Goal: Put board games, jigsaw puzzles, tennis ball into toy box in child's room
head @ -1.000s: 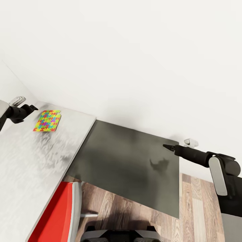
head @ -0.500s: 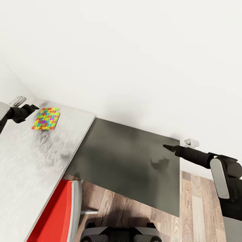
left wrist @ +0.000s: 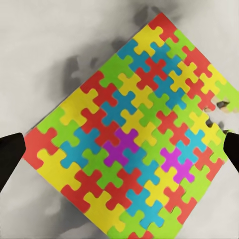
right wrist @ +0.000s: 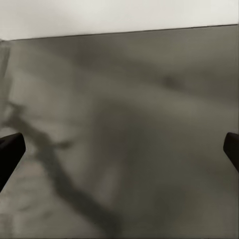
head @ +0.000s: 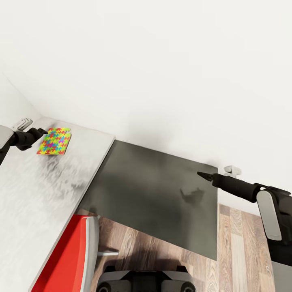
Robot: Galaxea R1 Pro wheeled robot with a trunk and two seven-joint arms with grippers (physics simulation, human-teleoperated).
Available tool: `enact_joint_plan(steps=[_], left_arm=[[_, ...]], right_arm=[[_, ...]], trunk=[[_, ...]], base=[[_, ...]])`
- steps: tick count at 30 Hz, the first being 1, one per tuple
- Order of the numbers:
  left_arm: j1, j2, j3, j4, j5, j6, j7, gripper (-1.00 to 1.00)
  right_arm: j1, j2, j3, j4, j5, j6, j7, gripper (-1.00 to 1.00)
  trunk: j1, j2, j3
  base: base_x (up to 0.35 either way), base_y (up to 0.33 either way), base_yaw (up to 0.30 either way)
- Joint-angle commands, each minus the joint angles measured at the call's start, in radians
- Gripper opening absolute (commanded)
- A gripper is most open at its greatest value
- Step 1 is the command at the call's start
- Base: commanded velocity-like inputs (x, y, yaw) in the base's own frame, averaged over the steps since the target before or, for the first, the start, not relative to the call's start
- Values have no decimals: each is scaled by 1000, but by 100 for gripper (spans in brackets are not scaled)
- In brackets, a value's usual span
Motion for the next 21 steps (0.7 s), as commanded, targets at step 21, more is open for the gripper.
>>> enact_joint_plan(steps=[21], left_arm=[[13,1,-7,-17,8,-3,1,100]], right_arm=[[-2,-13,-8,-4,-43,4,12,100]], trunk=[[1,-2,-5]], base=[[0,0,0]])
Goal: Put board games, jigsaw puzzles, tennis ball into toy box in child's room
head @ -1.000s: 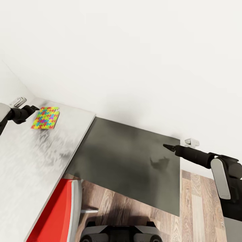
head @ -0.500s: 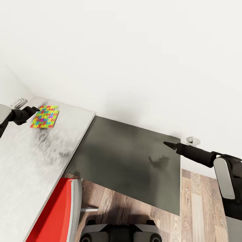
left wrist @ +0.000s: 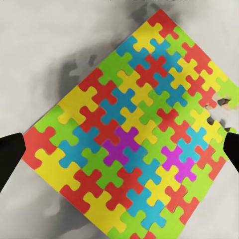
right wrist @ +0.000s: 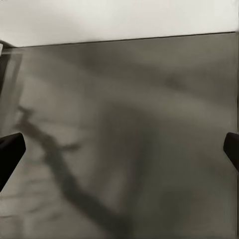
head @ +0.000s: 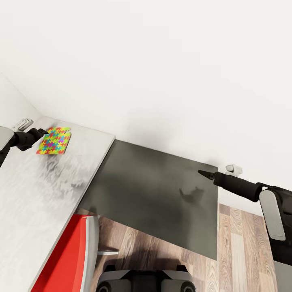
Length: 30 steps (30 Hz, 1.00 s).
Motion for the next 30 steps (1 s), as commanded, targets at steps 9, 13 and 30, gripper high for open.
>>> enact_joint_plan(steps=[9,13,30], left_arm=[[-7,2,-5,-3,10,1,8,100],[-11,2,-5,-3,10,1,7,100],[-107,0,-6,-4,-19,3,8,100]], right_arm=[[-1,-11,-4,-1,6,4,11,100],[-1,-13,-4,-1,6,4,11,100],[-39,-14,-7,-1,5,4,12,100]], trunk=[[1,-2,-2],[1,-2,-3],[1,-2,-24]], base=[[0,0,0],[0,0,0],[0,0,0]])
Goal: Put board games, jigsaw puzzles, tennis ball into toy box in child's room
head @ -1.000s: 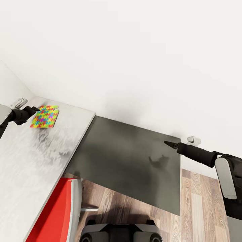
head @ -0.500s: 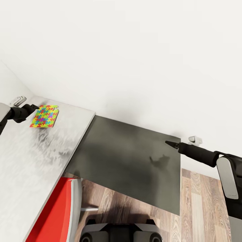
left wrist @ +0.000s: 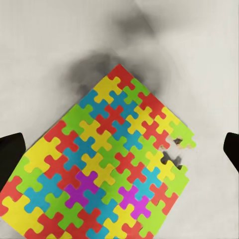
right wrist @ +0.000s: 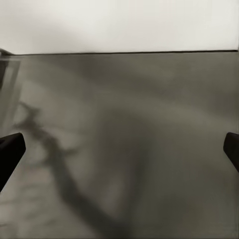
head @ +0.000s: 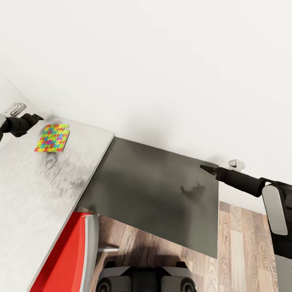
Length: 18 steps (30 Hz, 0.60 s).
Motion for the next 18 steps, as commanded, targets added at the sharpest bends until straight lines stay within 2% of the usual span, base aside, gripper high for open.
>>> enact_joint_plan(steps=[1,7,18], left_arm=[[-25,0,-7,-1,-14,5,8,100],[-56,-3,-7,-1,-48,10,8,100],[-71,-2,-7,-1,-69,11,7,100]], right_arm=[[-7,0,-1,0,8,4,10,100],[-13,0,-1,0,8,4,10,100],[-17,-3,-1,0,8,4,10,100]], trunk=[[0,-2,-3],[0,-2,-12],[0,-2,-30]], base=[[0,0,0],[0,0,0],[0,0,0]])
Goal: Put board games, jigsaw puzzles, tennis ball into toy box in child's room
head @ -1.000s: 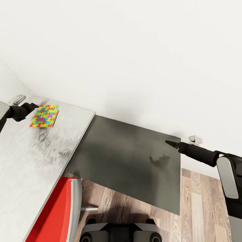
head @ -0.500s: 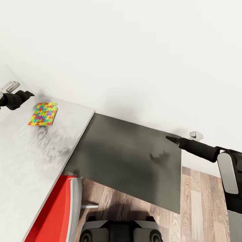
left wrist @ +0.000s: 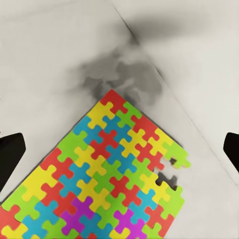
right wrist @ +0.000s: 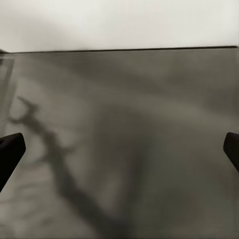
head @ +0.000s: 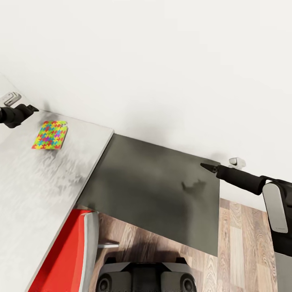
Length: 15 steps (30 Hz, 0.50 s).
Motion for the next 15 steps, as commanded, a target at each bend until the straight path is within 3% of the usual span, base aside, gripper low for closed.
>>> enact_joint_plan(steps=[1,9,12,15], left_arm=[[-1,1,-7,-1,11,2,8,100],[3,2,-9,0,5,-5,8,100],[7,2,-9,3,3,-7,8,100],[10,2,-9,4,2,-8,8,100]], right_arm=[[-1,0,-1,0,8,4,10,100],[-13,-13,-1,-1,0,4,15,100],[-30,-47,2,-1,-44,4,62,100],[-34,-63,5,-1,-70,4,88,100]], trunk=[[0,-2,-3],[0,-2,-16],[0,-2,-21],[0,-2,-25]], base=[[0,0,0],[0,0,8],[0,0,37],[0,0,46]])
